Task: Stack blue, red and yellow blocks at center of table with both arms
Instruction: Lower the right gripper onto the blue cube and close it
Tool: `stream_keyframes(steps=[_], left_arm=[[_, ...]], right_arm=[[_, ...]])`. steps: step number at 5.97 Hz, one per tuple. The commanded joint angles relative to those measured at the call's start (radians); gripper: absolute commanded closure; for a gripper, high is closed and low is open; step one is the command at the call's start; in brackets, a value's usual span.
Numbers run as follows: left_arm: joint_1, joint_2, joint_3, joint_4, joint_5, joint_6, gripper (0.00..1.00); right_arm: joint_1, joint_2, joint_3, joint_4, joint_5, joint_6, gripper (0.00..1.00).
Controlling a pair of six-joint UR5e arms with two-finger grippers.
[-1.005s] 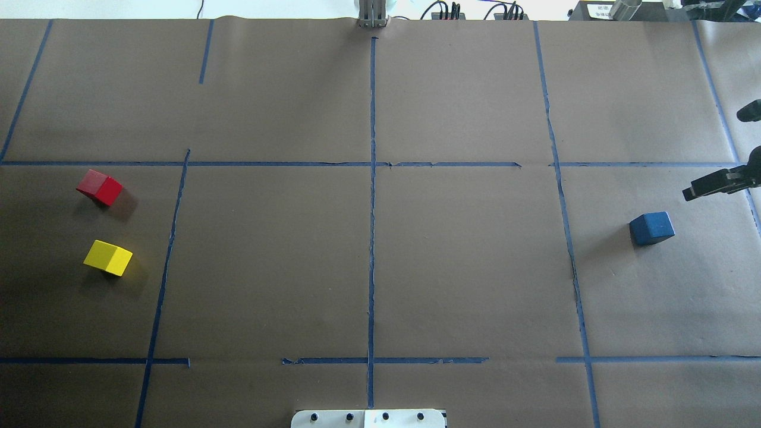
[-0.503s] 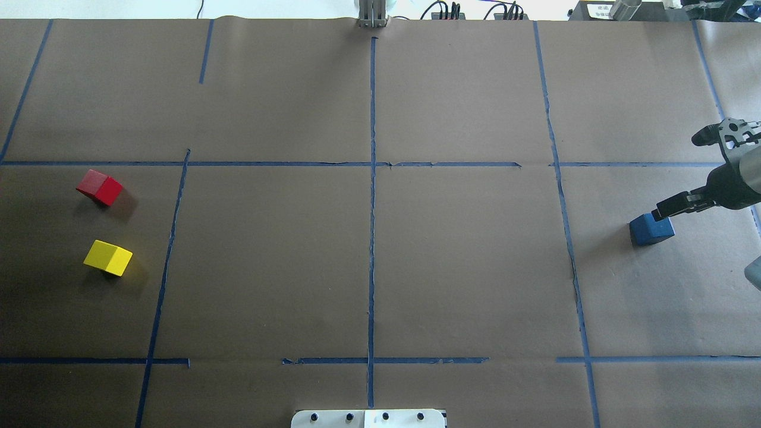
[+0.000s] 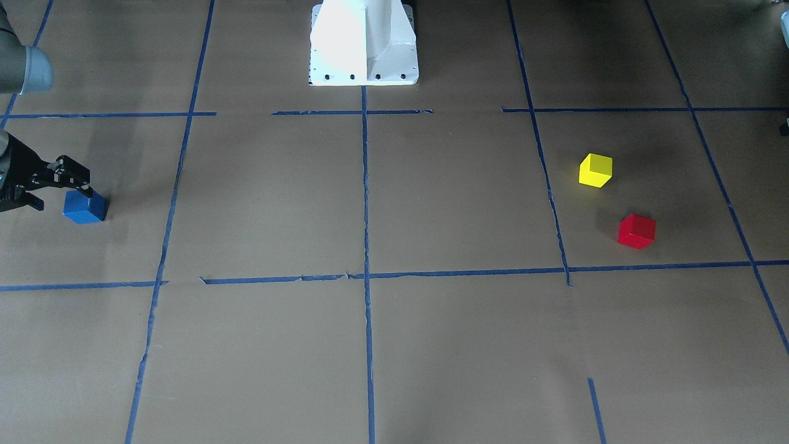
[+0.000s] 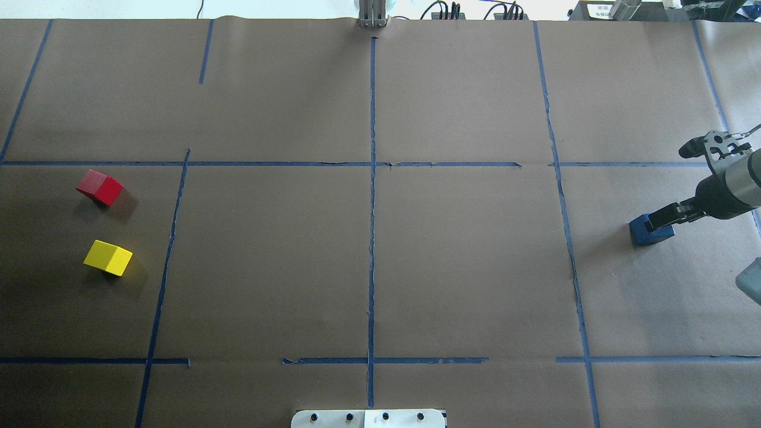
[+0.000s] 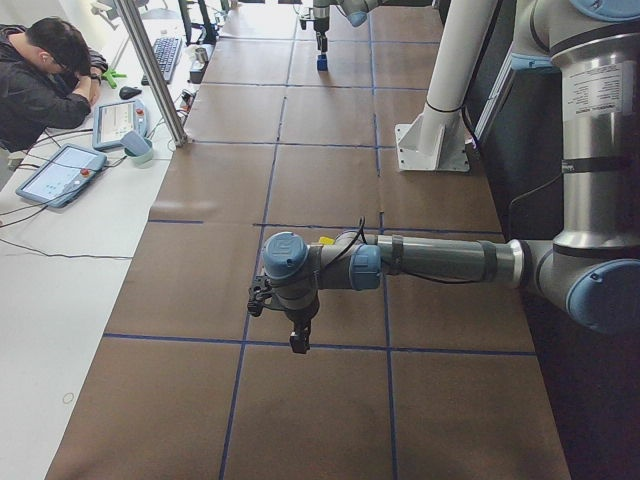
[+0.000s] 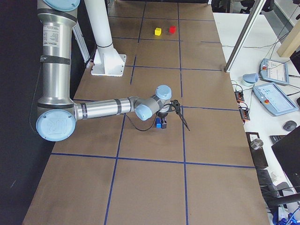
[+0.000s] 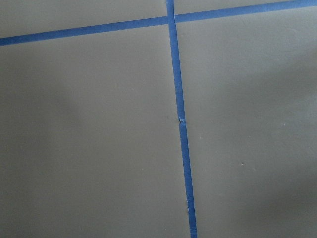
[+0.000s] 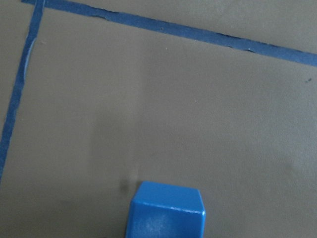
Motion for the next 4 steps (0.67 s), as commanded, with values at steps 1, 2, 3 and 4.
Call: stream_keyframes(steps=[1,2,3,4], left_arm=[[0.000,0.000,0.001,0.001,0.000,0.000,0.00],[0.000,0.000,0.001,0.001,0.000,-0.001,0.00],[0.000,0.000,0.001,0.003,0.000,0.000,0.00],[0.000,0.000,0.001,0.003,0.000,-0.001,0.00]], right_arm=[[-0.038,0.020,-0.046,0.000,-0.028,-0.002,0.00],[-0.040,0.035,-0.069,0.000,-0.030,-0.002,0.00],[-0.043,0.035,-0.068,0.000,-0.030,-0.003,0.00],[-0.047,0.035,-0.068,0.000,-0.030,0.000,0.08]])
